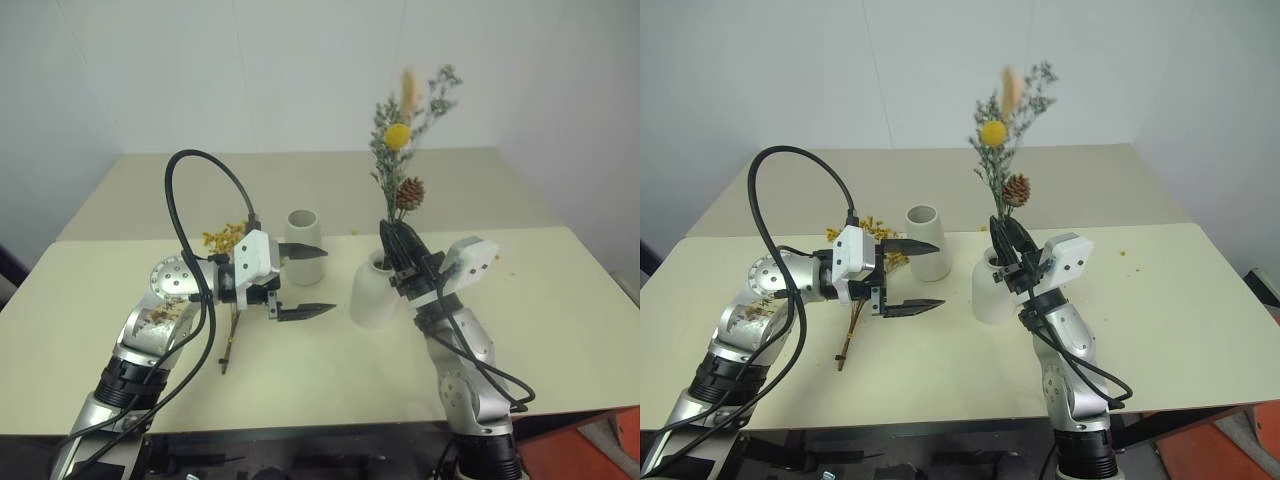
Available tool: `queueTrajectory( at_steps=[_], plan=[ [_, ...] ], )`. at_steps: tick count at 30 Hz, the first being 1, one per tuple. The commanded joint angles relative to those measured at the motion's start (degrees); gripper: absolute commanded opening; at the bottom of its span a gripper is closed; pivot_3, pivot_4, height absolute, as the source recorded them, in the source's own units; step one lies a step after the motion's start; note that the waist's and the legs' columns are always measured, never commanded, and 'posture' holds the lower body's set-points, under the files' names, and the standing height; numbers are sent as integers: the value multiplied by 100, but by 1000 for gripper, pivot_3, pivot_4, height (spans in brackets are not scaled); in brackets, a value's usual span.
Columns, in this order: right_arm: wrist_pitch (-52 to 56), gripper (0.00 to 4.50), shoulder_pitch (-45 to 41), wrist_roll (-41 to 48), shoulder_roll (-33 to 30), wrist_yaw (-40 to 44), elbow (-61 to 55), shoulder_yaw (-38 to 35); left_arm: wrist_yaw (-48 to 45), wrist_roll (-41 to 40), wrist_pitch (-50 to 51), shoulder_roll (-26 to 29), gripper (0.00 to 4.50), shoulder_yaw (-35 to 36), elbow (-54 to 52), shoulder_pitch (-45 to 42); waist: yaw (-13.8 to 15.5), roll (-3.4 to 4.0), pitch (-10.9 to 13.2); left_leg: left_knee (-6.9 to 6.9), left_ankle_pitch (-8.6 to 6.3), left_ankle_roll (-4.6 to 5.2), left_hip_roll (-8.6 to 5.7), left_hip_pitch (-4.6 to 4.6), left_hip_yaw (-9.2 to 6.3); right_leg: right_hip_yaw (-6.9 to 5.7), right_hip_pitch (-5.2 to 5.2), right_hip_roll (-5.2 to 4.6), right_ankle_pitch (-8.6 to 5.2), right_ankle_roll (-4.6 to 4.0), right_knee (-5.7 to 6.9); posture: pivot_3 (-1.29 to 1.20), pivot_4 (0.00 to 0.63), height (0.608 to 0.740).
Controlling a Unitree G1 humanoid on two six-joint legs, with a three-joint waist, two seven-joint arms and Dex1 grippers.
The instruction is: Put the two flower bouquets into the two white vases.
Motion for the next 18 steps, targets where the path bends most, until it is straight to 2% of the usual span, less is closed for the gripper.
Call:
queueTrajectory(
  at_steps=[1, 6, 7, 12, 18],
  plan=[
    [-200, 2571, 13, 55, -19, 42, -211, -37, 47, -20, -79, -13, 4500, 86, -94, -111, 2, 0, 0, 0, 0, 0, 0, 0, 0, 0, 0, 0, 0, 0, 0, 0, 150, 740],
    [-34, 4265, 376, 97, -230, 54, -692, -54, 34, 11, -156, 15, 4500, 109, -31, -125, 6, 0, 0, 0, 0, 0, 0, -1, -1, 0, 0, 0, 0, 0, -1, 0, 150, 740],
    [-12, 4469, 468, 121, -286, 83, -786, -40, 25, 10, -171, 18, 4500, 109, -23, -128, 12, 0, 0, 0, 0, 0, 0, -2, -1, -1, 0, 0, 0, 0, -2, 0, 150, 740],
    [126, 4469, 972, 205, -733, 437, -1295, 170, 18, 23, -241, -60, 4500, 52, 85, -189, 13, 0, 0, 1, 0, 0, -1, 0, 0, -1, 2, -1, 0, 0, -1, 0, 150, 740],
    [220, 4469, 1118, 174, -1187, 733, -1458, 259, -27, 58, -322, -134, 4500, -5, 201, -258, 4, -1, 0, 1, 0, 0, 0, 2, 0, -1, 4, 1, -1, 1, 0, 0, 150, 740]
  ],
)
